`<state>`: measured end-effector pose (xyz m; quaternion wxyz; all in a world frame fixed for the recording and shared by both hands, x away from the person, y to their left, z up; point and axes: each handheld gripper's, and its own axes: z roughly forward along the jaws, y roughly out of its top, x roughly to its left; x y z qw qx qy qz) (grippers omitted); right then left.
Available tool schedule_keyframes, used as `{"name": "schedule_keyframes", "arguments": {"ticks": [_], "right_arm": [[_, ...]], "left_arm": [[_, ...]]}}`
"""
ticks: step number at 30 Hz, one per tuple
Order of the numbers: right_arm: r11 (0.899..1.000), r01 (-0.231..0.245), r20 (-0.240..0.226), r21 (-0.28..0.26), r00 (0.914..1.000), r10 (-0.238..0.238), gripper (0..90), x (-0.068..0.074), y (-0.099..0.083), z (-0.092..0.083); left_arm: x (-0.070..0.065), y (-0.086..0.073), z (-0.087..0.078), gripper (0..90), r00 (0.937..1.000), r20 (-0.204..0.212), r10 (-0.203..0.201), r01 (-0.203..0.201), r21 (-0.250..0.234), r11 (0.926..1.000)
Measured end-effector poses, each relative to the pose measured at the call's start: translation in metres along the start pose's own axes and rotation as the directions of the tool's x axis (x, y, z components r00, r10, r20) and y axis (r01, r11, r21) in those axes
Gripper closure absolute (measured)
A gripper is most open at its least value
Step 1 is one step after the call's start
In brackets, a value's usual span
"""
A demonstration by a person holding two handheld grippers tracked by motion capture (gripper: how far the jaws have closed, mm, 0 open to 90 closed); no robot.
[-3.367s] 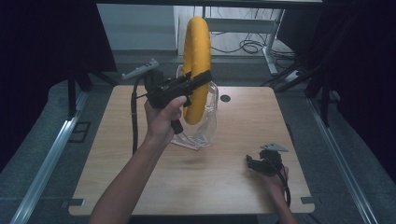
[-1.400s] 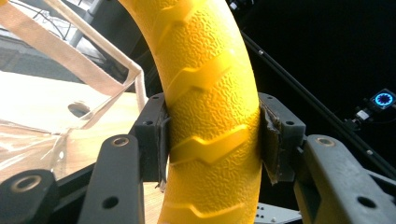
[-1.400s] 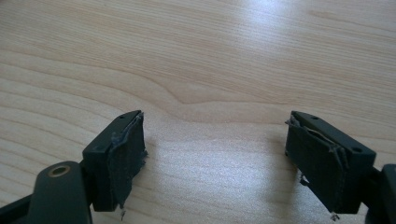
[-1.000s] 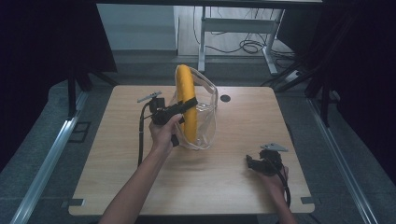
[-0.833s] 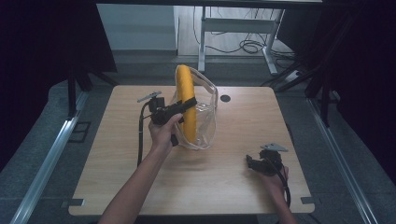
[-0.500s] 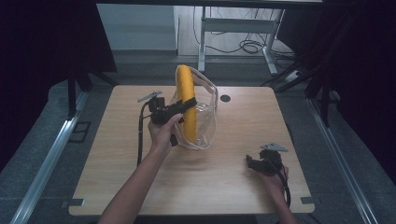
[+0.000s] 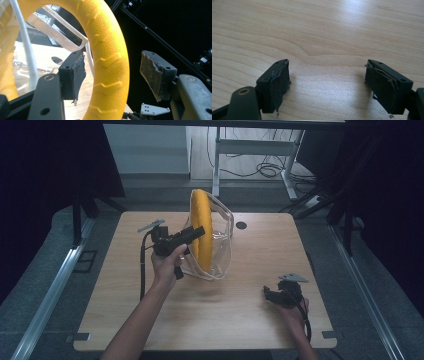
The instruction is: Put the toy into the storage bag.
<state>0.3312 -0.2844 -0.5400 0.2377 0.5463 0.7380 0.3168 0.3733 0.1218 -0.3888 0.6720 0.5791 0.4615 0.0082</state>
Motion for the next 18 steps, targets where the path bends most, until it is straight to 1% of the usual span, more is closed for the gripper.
{"name": "schedule_keyframes", "arguments": {"ticks": [2,4,6,8,12,15,18], "right_arm": [[1.000,0.000,0.000,0.000,1.0000,0.000,20.2,0.000,0.000,0.000],[1.000,-0.001,0.000,0.000,1.0000,0.001,20.2,0.000,0.000,0.000],[1.000,-0.002,-0.001,0.001,1.0000,0.002,20.2,0.000,0.000,0.000],[1.000,-0.002,-0.001,0.001,1.0000,0.002,20.2,0.000,0.000,0.000],[1.000,0.000,0.000,0.000,1.0000,0.000,20.2,0.000,0.000,0.000],[1.000,-0.002,0.001,0.002,1.0000,0.002,20.2,0.000,0.000,0.000],[1.000,-0.002,0.001,0.002,1.0000,0.002,20.2,0.000,0.000,0.000]], "left_arm": [[0.001,-0.001,-0.007,36.2,0.9999,-0.001,0.012,-0.012,-0.002,0.9999],[0.002,-0.002,-0.014,35.9,0.9999,0.007,0.015,-0.015,-0.004,0.9999],[0.004,-0.003,-0.022,36.0,0.9996,0.023,0.019,-0.019,0.003,0.9998],[0.006,-0.006,-0.029,36.2,0.9992,0.038,0.010,-0.010,-0.002,0.9999],[0.007,-0.009,-0.041,35.9,0.9982,0.057,0.018,-0.019,0.005,0.9998],[0.006,-0.012,-0.048,34.9,0.9971,0.065,0.041,-0.042,0.020,0.9989],[0.004,-0.016,-0.054,34.0,0.9962,0.069,0.053,-0.055,0.034,0.9979]]}}
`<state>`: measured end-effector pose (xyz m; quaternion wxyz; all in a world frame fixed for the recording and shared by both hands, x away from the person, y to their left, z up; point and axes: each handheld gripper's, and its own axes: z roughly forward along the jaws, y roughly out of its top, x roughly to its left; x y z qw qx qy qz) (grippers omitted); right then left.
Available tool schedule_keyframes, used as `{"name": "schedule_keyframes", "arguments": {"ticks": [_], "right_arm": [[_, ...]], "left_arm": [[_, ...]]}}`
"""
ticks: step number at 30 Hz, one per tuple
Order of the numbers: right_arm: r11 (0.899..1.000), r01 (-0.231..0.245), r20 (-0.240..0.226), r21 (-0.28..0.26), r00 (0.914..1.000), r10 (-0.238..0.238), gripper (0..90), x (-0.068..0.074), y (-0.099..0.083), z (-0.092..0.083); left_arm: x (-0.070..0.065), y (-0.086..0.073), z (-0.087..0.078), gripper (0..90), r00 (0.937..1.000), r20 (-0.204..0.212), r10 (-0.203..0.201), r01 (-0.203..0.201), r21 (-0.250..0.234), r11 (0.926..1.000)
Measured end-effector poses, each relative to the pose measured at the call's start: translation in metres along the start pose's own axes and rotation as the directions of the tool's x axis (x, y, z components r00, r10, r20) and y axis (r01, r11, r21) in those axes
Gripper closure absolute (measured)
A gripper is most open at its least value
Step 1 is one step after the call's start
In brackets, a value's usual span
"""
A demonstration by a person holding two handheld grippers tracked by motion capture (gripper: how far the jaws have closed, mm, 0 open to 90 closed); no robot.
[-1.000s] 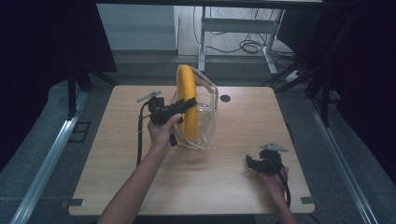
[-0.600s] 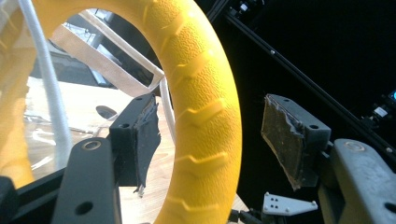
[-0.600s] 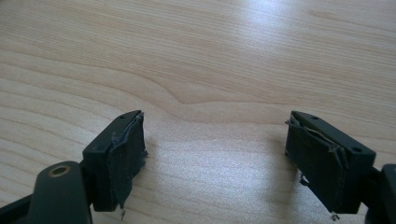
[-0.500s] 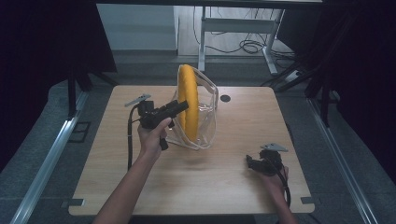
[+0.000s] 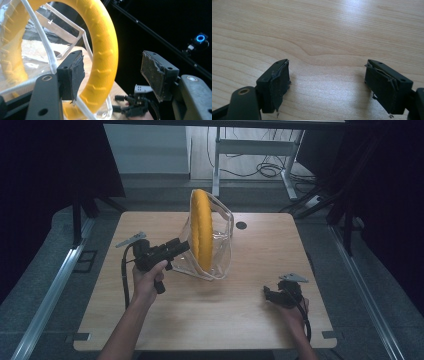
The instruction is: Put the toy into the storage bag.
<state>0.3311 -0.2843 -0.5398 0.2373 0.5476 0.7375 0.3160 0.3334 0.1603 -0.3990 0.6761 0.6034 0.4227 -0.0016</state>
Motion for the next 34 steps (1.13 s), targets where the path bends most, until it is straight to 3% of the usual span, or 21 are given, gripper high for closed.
{"name": "schedule_keyframes", "arguments": {"ticks": [9,21,34], "right_arm": [[1.000,-0.001,0.001,-0.001,1.0000,0.001,20.2,0.000,0.000,0.000],[1.000,0.000,0.001,-0.001,1.0000,0.000,20.3,0.000,0.000,0.000],[1.000,0.003,0.002,-0.001,1.0000,-0.003,20.5,0.000,0.000,0.000]], "left_arm": [[0.002,-0.018,-0.015,33.3,0.9990,-0.006,0.044,-0.044,0.068,0.9967],[0.016,-0.049,-0.038,33.5,0.9939,-0.090,0.064,-0.054,0.114,0.9920],[0.020,-0.052,-0.039,32.8,0.9933,-0.099,0.059,-0.045,0.130,0.9904]]}}
